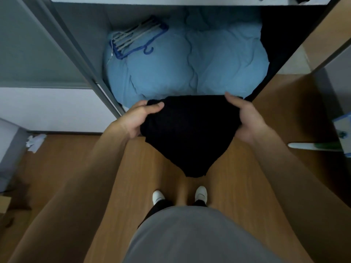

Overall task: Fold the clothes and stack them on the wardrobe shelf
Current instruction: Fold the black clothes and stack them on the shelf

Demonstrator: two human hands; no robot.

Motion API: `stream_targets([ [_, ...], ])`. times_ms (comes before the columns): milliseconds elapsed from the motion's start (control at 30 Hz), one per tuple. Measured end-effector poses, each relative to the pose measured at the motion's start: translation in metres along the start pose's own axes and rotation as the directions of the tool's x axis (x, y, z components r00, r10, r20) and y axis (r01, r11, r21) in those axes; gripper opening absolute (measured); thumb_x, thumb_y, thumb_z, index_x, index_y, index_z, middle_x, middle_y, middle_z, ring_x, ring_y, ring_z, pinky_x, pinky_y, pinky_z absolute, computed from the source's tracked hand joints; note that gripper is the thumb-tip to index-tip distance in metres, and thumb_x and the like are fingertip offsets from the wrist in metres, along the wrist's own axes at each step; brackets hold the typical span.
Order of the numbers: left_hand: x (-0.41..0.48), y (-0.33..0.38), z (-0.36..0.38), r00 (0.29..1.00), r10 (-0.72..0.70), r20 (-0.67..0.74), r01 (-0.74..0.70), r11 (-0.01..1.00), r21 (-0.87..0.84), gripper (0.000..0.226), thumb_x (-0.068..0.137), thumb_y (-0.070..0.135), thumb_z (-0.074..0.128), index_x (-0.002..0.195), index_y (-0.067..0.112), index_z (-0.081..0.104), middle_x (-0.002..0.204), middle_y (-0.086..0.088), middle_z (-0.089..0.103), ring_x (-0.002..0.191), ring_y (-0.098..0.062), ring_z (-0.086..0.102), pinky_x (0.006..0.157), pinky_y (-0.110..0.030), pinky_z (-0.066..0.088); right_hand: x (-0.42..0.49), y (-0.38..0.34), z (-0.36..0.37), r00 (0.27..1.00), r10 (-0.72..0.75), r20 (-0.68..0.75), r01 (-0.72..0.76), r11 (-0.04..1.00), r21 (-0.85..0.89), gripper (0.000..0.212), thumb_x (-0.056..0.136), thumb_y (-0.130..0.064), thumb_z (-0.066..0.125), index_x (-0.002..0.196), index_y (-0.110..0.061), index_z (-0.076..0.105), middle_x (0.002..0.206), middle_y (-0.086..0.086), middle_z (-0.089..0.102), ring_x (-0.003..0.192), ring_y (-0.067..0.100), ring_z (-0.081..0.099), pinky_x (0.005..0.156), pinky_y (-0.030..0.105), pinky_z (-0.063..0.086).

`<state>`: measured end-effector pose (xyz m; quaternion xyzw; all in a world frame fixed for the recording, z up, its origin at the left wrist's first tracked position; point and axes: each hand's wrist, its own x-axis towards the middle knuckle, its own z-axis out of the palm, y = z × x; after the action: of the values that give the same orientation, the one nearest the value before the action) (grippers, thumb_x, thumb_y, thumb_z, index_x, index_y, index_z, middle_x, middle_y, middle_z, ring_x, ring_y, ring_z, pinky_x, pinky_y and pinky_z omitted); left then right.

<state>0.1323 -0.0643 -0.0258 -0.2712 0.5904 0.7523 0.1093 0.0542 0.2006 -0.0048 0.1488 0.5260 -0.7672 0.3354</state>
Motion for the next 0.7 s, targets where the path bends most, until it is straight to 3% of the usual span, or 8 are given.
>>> stream_targets([
  [100,0.0,0.009,0.008,0.999,0.032,-0.009,-0.034,0.984,-0.177,0.033,0.091,0.019,0.068,0.119,0.001,0.066,0.107,-0.013,0.074,0.094,-0.024,0.073,0.073,-0.03,0.059,-0.006,0.028,-0.008,0.996,0.016,0.093,-0.025,0.995,0.098,0.054,0.086,-0.05,0.07,0.127,-0.016,0.063,0.124,0.006,0.071,0.114,0.024,0.068,0.088,0.037,0.057],
  [233,-0.004,0.01,0.007,0.991,-0.13,0.012,0.129,0.991,0.018,0.021,0.096,0.022,0.063,0.108,0.006,0.068,0.097,-0.009,0.077,0.081,-0.018,0.075,0.062,-0.027,0.059,-0.006,0.057,0.001,0.985,0.042,0.167,-0.048,0.998,0.035,0.044,0.099,-0.04,0.055,0.133,-0.013,0.062,0.134,0.01,0.064,0.124,0.025,0.061,0.106,0.038,0.048],
  [300,-0.004,0.003,-0.004,0.983,-0.182,-0.004,0.182,0.983,-0.006,0.025,0.095,0.032,0.063,0.108,0.011,0.069,0.101,-0.006,0.077,0.087,-0.016,0.075,0.064,-0.025,0.059,-0.005,0.053,0.005,0.985,-0.013,0.17,0.002,0.998,0.064,0.044,0.102,-0.036,0.051,0.137,-0.01,0.058,0.139,0.013,0.06,0.129,0.027,0.057,0.112,0.041,0.042],
  [433,-0.004,-0.018,-0.031,0.992,-0.039,0.118,0.079,0.931,-0.355,0.056,0.093,0.059,0.046,0.13,0.021,0.064,0.136,-0.004,0.063,0.125,-0.021,0.06,0.093,-0.038,0.055,-0.001,0.042,0.011,0.981,-0.015,0.192,-0.018,0.985,0.17,0.048,0.102,-0.046,0.049,0.136,-0.015,0.06,0.138,0.008,0.062,0.126,0.023,0.06,0.098,0.036,0.054],
  [500,-0.009,-0.037,-0.03,0.976,-0.055,0.209,0.135,0.911,-0.39,0.066,0.088,0.065,0.042,0.138,0.024,0.055,0.143,0.0,0.057,0.13,-0.017,0.056,0.098,-0.034,0.052,0.001,0.04,0.014,0.977,0.02,0.211,-0.06,0.981,0.187,0.049,0.102,-0.05,0.046,0.131,-0.016,0.065,0.135,0.008,0.064,0.123,0.024,0.062,0.09,0.036,0.057],
  [567,-0.012,-0.052,-0.013,0.984,-0.092,0.153,0.13,0.956,-0.264,0.061,0.086,0.052,0.058,0.138,0.021,0.051,0.135,0.003,0.063,0.118,-0.011,0.063,0.091,-0.025,0.054,0.004,0.039,0.018,0.975,0.079,0.207,-0.111,0.983,0.149,0.051,0.101,-0.052,0.045,0.133,-0.017,0.062,0.135,0.009,0.063,0.122,0.024,0.063,0.088,0.036,0.058],
  [633,-0.007,-0.054,0.003,0.999,-0.031,0.01,0.033,0.991,-0.13,0.045,0.087,0.031,0.072,0.128,0.018,0.059,0.123,0.002,0.071,0.111,-0.013,0.068,0.085,-0.022,0.055,0.008,0.038,0.017,0.976,0.126,0.175,-0.147,0.982,0.117,0.052,0.1,-0.051,0.047,0.135,-0.016,0.061,0.138,0.01,0.061,0.123,0.026,0.062,0.089,0.036,0.058],
  [700,-0.002,-0.047,0.012,0.997,0.032,-0.068,-0.041,0.99,-0.137,0.022,0.091,0.023,0.071,0.112,0.019,0.067,0.108,0.001,0.076,0.104,-0.017,0.071,0.079,-0.022,0.057,0.012,0.031,0.008,0.983,0.11,0.144,-0.129,0.983,0.134,0.054,0.098,-0.051,0.051,0.136,-0.014,0.061,0.142,0.011,0.057,0.126,0.027,0.058,0.094,0.038,0.056],
])
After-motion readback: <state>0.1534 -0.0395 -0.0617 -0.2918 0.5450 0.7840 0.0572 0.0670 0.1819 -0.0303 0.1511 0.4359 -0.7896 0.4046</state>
